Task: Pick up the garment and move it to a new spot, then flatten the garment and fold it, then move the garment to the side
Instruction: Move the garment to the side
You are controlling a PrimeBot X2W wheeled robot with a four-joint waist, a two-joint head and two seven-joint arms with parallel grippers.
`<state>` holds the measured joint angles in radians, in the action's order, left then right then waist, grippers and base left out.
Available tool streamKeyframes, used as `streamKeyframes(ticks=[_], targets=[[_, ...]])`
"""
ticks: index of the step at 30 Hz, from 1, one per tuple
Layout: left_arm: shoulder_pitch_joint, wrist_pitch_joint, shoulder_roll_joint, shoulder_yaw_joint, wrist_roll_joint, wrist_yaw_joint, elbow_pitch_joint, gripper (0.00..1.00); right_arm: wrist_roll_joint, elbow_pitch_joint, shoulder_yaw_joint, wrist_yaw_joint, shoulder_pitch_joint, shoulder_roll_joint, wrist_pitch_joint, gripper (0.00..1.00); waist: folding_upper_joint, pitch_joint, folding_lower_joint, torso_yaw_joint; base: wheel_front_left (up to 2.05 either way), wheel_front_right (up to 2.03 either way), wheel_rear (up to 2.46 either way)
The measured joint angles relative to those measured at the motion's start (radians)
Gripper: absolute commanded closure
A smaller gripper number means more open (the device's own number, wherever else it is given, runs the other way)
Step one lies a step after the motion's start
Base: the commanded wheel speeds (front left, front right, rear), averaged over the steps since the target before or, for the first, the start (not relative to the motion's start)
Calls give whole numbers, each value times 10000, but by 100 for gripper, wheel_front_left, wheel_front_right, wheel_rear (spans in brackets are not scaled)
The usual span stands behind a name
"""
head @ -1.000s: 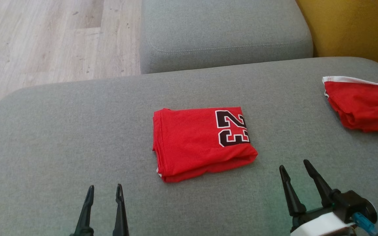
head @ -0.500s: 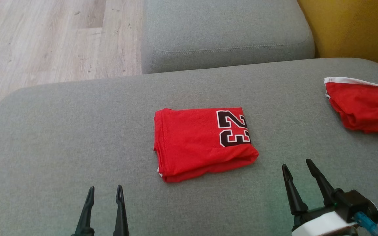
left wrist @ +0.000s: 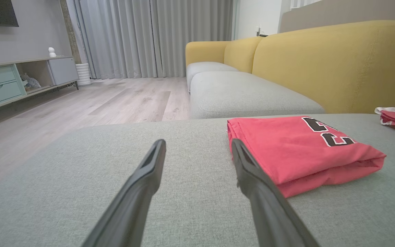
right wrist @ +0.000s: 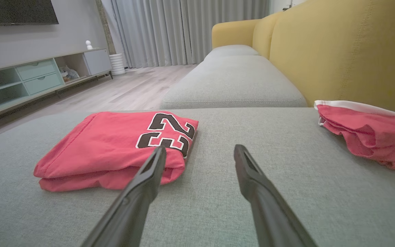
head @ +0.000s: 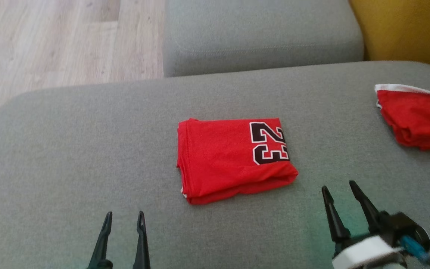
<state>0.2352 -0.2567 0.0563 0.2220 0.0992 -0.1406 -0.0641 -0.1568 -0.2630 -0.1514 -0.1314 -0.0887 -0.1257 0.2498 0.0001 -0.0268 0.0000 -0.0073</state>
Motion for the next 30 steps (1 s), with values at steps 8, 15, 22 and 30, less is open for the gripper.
streamKeyframes(ticks=[8, 15, 22, 30], targets=[[-113, 0, 2, 322, -267, -107, 198, 0, -878, -1916, -571, 0, 1987, -278, 4, 0, 0, 623, 1, 222, 0, 0, 0], [-881, 0, -2, 869, -399, -282, 190, 0, -2251, -3893, -1381, 0, 4544, -750, -1492, 0, 0, 1425, 3, 565, 0, 0, 0], [-1287, 0, -4, 1060, -462, -489, 113, 0, -4255, -4809, -2604, 0, 5871, -844, -3064, 35, 0, 2095, 3, 980, 0, 0, 0], [-1484, 0, -4, 1097, -391, -886, 198, 0, -5787, -4096, -3630, 0, 5937, -1524, -2995, 100, 0, 2435, 0, 848, 0, 0, 0]])
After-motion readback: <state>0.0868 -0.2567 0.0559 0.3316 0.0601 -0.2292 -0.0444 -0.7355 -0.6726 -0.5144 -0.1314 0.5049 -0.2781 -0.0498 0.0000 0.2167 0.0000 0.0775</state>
